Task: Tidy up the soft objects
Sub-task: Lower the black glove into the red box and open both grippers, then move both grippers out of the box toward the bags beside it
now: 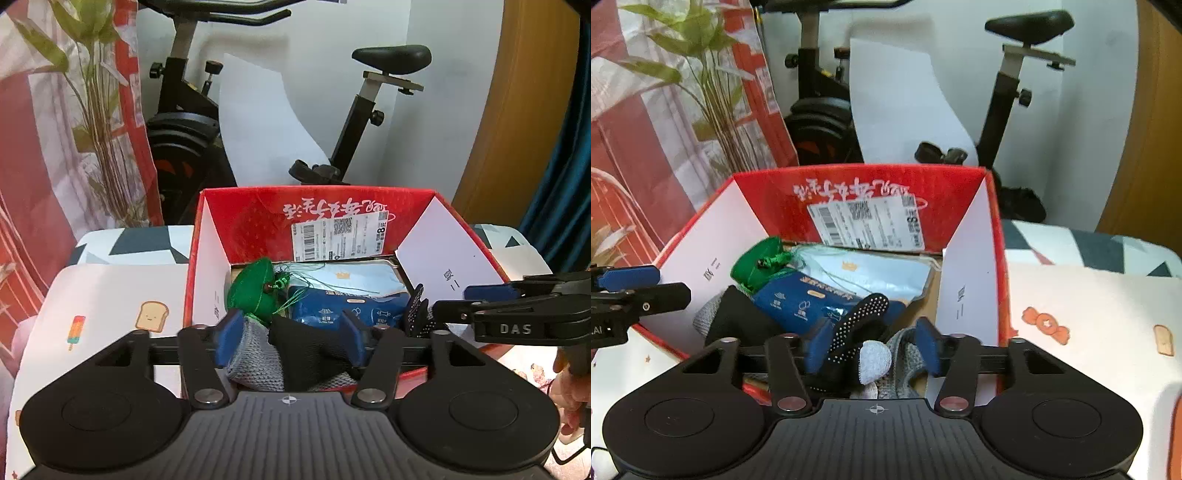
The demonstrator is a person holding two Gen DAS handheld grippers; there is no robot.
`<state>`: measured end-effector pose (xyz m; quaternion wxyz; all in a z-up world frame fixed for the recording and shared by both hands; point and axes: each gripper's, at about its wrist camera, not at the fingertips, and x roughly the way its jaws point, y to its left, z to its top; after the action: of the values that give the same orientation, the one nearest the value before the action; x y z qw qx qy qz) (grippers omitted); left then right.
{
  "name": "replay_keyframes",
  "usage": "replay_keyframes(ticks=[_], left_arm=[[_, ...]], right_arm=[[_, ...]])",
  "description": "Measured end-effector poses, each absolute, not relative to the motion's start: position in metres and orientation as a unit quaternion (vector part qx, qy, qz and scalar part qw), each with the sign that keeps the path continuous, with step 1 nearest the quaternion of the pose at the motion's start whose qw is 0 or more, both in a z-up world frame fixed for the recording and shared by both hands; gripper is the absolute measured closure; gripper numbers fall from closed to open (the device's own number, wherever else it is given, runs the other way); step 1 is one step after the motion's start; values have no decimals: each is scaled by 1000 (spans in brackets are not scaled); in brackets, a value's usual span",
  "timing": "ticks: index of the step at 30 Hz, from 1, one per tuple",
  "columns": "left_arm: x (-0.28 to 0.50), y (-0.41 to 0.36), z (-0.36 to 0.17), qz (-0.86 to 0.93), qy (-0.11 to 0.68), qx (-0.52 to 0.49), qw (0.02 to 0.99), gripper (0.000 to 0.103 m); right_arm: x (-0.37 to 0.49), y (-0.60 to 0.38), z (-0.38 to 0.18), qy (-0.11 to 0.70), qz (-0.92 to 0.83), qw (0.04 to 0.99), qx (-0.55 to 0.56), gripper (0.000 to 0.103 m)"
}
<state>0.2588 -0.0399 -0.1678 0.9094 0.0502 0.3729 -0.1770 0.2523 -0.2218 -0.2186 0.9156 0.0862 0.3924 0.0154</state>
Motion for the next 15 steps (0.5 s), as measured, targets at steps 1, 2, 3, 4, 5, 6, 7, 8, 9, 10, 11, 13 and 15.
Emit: replay_keyframes(ticks=[1,2,3,4,5,6,7,8,9,10,11,13,15], left_arm=[[257,-40,-167,-176,371,51,911,33],[255,-39,-165,-175,368,52,912,30],[253,-39,-164,-174,366,52,913,22],[251,-38,-162,-173,363,51,914,13],[250,-37,-161,-173,361,48,915,10],[248,-35,-159,-173,358,44,916,9],[246,-33,-158,-173,355,37,918,8],[243,-31,-156,-173,351,32,920,7],[241,-29,-155,-172,350,28,921,5],[239,-28,-155,-169,350,26,921,4],[236,-27,-153,-166,349,25,922,3],[231,-25,-152,-161,345,27,924,1],[225,-24,-151,-151,344,32,926,0]], right_arm=[[250,-222,-216,389,14,917,87,42],[248,-222,-213,386,10,918,88,32],[245,-223,-212,384,5,919,89,28],[242,-223,-210,381,2,920,91,23],[240,-225,-208,378,1,921,94,19],[237,-225,-207,376,0,922,96,16],[234,-226,-206,375,-2,922,98,9],[231,-227,-206,371,-3,923,101,2],[228,-228,-204,365,-4,925,108,0],[224,-229,-203,359,-3,926,116,0],[222,-231,-202,355,-1,927,125,0],[217,-234,-201,349,0,926,145,0],[212,-235,-200,342,-3,928,149,0]])
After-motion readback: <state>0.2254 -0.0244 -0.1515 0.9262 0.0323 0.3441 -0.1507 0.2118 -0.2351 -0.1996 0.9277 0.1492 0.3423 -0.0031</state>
